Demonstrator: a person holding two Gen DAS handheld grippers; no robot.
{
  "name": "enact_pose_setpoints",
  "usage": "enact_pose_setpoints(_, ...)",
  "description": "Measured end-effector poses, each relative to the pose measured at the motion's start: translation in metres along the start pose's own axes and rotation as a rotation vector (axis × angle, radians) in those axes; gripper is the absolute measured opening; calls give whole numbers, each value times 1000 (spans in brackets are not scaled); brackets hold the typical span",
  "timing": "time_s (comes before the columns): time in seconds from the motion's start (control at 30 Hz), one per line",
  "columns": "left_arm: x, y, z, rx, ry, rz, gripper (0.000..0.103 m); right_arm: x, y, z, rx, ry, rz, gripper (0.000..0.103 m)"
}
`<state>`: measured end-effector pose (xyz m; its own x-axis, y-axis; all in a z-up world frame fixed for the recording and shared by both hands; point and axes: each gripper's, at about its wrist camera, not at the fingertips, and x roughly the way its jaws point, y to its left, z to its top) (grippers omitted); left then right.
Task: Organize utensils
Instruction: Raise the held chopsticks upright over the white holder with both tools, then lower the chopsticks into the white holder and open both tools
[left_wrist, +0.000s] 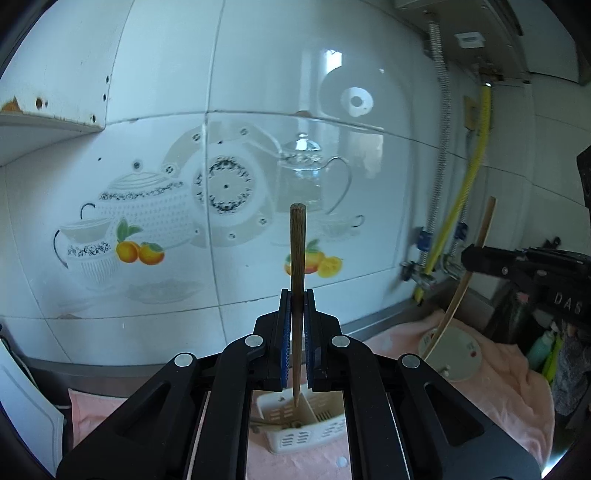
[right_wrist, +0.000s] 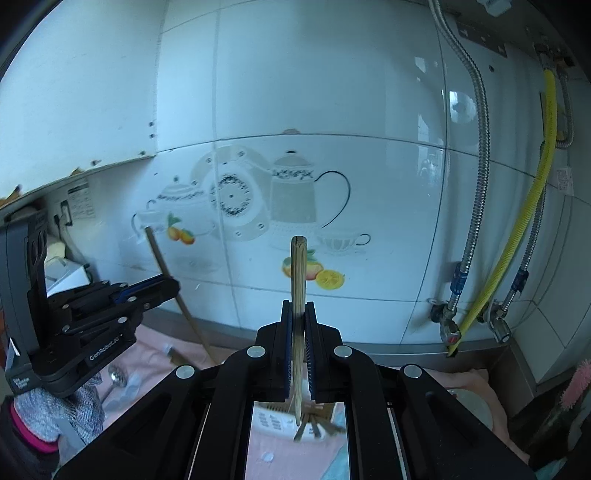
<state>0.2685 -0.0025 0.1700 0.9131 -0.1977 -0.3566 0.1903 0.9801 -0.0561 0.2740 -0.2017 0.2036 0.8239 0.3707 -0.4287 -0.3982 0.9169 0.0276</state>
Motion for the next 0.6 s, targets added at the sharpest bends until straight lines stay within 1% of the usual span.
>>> enact_pose_setpoints(0.23,24,15,-24,-29,68,22,5,29,-9,-3,18,5,-30,6)
enact_pose_setpoints(0.43,36,21,-41,-36,106,26,5,54,-16,-24,32,46,-41,6)
enact_pose_setpoints(0.6,39,23,-49,-36,126,25,5,66,-19,-37,39,80,-40,6)
